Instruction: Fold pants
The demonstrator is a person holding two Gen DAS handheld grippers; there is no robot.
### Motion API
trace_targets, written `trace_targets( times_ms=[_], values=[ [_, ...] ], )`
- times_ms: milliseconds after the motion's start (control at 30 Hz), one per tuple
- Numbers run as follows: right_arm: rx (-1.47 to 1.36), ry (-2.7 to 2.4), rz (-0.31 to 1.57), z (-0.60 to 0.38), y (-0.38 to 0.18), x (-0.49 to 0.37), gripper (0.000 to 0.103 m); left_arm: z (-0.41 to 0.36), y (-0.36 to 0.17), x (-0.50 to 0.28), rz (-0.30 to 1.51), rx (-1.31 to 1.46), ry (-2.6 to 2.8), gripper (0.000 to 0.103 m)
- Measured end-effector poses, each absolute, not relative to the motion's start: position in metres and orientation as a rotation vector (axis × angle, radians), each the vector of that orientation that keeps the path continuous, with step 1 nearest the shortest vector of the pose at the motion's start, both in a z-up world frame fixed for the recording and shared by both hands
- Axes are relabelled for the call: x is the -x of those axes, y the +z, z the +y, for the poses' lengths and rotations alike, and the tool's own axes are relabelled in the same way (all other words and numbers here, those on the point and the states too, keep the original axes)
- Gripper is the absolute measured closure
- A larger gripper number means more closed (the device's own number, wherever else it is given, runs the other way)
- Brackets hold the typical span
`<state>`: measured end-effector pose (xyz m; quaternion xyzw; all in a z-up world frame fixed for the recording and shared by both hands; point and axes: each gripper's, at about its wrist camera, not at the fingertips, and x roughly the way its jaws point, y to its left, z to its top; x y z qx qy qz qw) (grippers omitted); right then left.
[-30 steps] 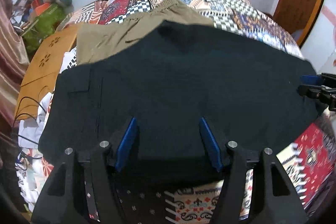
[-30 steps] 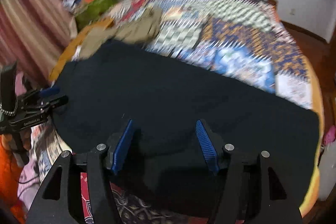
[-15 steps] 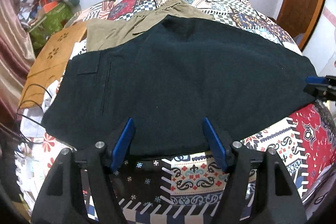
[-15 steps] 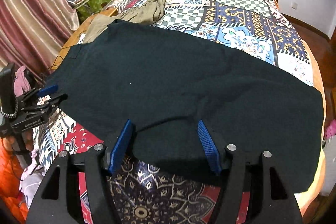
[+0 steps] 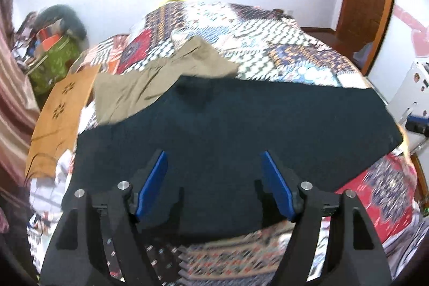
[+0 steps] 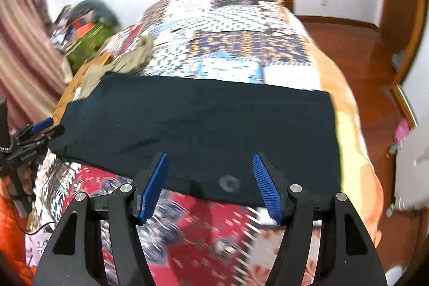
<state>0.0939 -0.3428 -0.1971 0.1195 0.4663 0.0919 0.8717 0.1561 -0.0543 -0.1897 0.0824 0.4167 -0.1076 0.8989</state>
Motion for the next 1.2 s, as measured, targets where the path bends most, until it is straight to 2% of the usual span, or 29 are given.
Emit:
trace_targets(
  times_ms=[233,467,600,767,1133,1200],
  values=[
    [-0.347,0.117,1.011,-0.378,-0.217,-0.067,0.041,-0.109,-0.196,-0.174,0.893,-0.230,-0.315,0.028],
    [-0.553,0.105,1.039,-0.406,-0.248,-0.056,0.041,-0.153,-0.225,-0.175,0.971,-0.320,-0.376,0.028],
    [-0.629,0.114,1.044,-0.414,-0.264,-0.061,0.041,-0.164,-0.235,-0.175,0.990,-0.342,-0.379,0.028],
    [-0.683,0.134,1.048,-0.419,-0.276,-0.070,0.041,-0.168,-0.237,-0.178,0.988,-0.343,-0.361,0.020],
    [-0.802,0.132,0.938,-0.437,-0.283,-0.067,0.041,-0.174,-0.241,-0.182,0.987,-0.349,-0.359,0.018],
    [-0.783,0.112,0.918,-0.438,-0.280,-0.068,0.047,-0.173,-0.242,-0.183,0.988,-0.342,-0.359,0.018]
  ],
)
